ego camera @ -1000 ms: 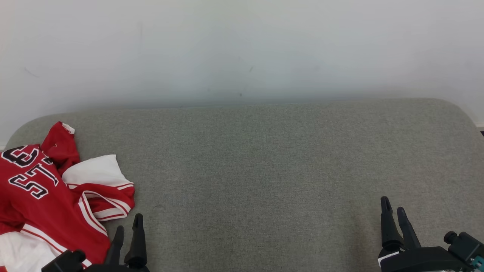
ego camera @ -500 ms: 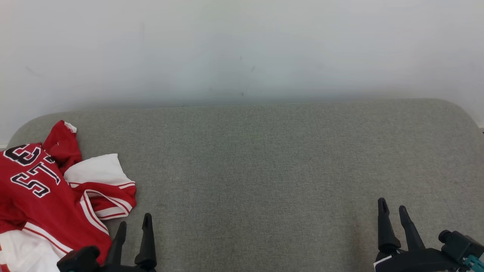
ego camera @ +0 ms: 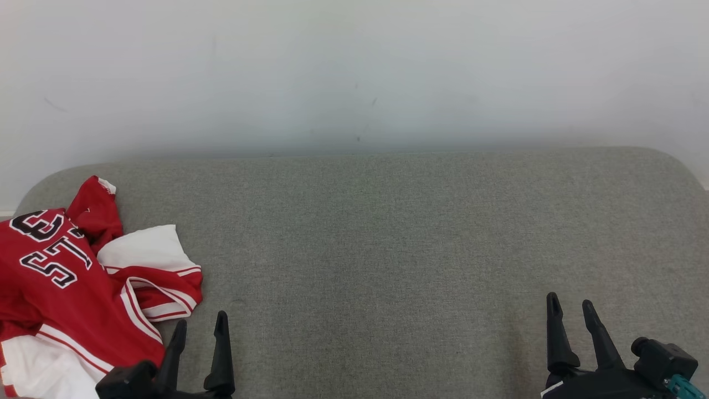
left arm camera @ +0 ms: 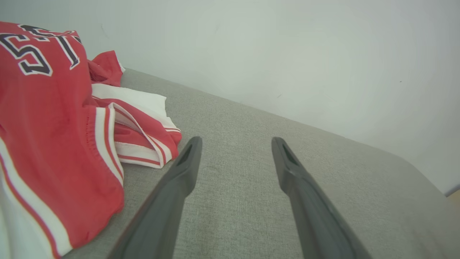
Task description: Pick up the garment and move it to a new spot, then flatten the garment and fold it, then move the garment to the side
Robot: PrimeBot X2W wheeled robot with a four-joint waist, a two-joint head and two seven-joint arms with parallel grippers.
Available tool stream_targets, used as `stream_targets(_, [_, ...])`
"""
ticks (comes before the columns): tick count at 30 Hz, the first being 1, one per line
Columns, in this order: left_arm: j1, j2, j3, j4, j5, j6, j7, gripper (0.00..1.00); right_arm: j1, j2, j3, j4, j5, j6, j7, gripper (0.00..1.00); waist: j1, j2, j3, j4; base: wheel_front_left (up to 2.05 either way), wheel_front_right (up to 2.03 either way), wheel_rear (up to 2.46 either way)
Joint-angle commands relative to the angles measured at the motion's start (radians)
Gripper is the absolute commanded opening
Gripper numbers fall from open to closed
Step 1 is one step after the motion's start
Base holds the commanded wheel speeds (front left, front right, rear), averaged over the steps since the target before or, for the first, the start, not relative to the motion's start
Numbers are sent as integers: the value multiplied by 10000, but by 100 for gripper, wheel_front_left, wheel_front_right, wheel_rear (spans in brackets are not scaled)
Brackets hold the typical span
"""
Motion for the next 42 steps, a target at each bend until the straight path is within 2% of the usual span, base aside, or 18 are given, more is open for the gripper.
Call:
stream_targets(1, [26, 54, 11, -57, 279, 55, -82, 100, 5, -35, 18, -37, -253, 27, -88, 100, -1, 0, -3, 5, 0, 0, 0])
stream_targets(22, [148, 62, -127, 371, 1288, 183, -524, 100, 135, -36, 244, -16, -2042, 30, -440, 100, -1, 0, -44, 50, 0, 0, 0])
stream_targets(42, [278, 72, -178, 460, 2501, 148, -836, 100, 188, -38, 415, 80, -3065, 34, -781, 100, -1, 0, -137, 5, 0, 0, 0])
